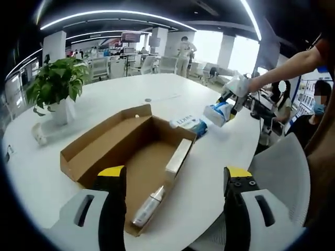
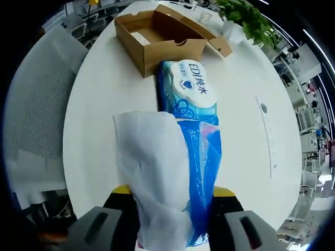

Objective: Operate the shoe box by opening the lid, removing the specified soft item, and placing it in the target area until the item is outside and the box remains undamaged.

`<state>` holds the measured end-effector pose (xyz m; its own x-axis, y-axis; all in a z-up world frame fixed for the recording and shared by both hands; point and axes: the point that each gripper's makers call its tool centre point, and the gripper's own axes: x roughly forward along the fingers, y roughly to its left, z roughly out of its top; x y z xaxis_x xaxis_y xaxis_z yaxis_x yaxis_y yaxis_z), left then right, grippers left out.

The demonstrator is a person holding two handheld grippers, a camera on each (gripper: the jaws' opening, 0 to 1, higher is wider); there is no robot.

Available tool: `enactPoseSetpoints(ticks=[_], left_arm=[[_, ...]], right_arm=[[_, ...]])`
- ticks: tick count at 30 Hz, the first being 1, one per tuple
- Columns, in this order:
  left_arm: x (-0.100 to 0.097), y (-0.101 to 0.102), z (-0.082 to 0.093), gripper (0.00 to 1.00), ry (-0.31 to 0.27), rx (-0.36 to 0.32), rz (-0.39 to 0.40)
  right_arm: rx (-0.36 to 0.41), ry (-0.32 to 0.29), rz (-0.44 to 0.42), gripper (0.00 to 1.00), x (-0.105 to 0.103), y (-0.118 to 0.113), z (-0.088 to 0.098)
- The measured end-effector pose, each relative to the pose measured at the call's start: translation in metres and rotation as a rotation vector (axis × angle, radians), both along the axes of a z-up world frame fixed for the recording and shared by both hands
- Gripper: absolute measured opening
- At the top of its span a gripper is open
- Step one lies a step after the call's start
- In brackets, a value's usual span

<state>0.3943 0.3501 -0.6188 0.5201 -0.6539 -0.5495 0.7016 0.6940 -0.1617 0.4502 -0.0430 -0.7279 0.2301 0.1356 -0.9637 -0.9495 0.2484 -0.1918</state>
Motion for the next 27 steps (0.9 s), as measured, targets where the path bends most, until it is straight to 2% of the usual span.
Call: enactPoseSetpoints(ticks=[10,21,27], left_arm=[[-0.003,0.003,-0.002,0.76,0.02,0.025,0.02],[0.004,-0.011,0.006,0.77,0.019,0.027,0.015],[0.004,-0.013,0.003,0.77,0.026,0.038,0.006]], right_arm=[[-0.024,-0.004,0.016,0.49,0.03,-0.013,-0.01],[-0.037,0.017,0.055,0.49,0.032,-0.003,-0.023],[-0.034,0.017,0.062,0.5,0.036,-0.002,-0.029]])
